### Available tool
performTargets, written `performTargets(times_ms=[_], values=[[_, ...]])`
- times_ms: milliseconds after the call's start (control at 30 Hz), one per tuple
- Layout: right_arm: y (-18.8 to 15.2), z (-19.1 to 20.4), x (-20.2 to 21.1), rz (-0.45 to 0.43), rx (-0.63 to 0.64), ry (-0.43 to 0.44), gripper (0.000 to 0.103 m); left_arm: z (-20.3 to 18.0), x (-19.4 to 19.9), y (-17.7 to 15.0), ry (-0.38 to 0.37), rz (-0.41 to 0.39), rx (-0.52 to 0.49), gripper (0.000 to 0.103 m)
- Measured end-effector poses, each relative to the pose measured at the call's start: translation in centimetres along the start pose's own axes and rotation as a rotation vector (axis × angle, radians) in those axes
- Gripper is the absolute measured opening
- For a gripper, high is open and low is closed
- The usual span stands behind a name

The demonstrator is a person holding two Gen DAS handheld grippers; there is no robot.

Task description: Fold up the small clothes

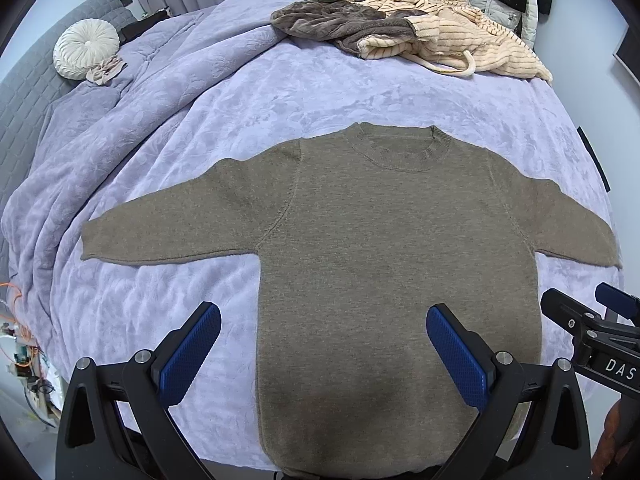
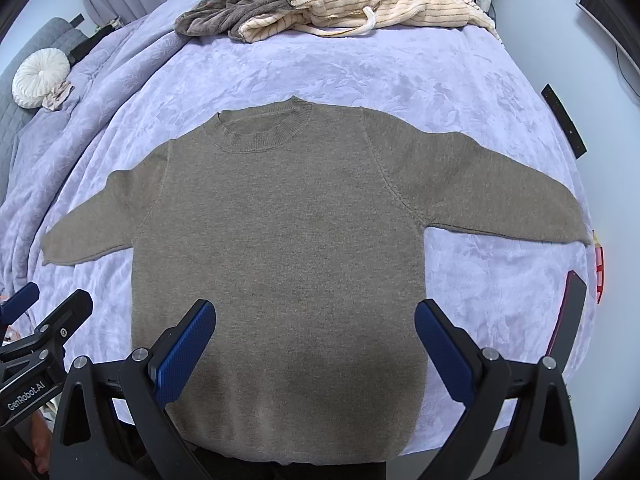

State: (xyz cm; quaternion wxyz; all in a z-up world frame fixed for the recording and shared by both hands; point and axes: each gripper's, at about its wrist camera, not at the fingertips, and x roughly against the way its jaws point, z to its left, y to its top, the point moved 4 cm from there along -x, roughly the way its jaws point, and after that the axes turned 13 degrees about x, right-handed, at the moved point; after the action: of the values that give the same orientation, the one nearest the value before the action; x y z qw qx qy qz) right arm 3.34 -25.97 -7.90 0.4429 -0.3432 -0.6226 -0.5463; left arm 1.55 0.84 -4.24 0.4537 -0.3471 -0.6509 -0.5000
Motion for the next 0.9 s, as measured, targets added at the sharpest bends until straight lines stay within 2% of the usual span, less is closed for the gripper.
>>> performTargets(times_ms=[300, 367, 500, 900], values=[[0.2, 0.1, -0.1, 0.005, 0.004, -0.015, 0.100, 0.0, 0.0, 0.1, -0.023, -0.012, 0.009, 0.103], [0.1, 0.1, -0.1, 0.005, 0.005, -0.019, 0.100, -0.1, 0.2, 0.3, -0.051, -0.027, 0.021, 0.103], [0.1, 0.1, 0.0, 0.007, 0.006, -0.029, 0.100, 0.0, 0.0, 0.4, -0.015, 0.006, 0.012, 0.103], [0.1, 1.0, 0.2, 0.013, 0.020, -0.055, 0.100, 0.4, 0.1, 0.7, 0.006, -0.035, 0.005, 0.103]])
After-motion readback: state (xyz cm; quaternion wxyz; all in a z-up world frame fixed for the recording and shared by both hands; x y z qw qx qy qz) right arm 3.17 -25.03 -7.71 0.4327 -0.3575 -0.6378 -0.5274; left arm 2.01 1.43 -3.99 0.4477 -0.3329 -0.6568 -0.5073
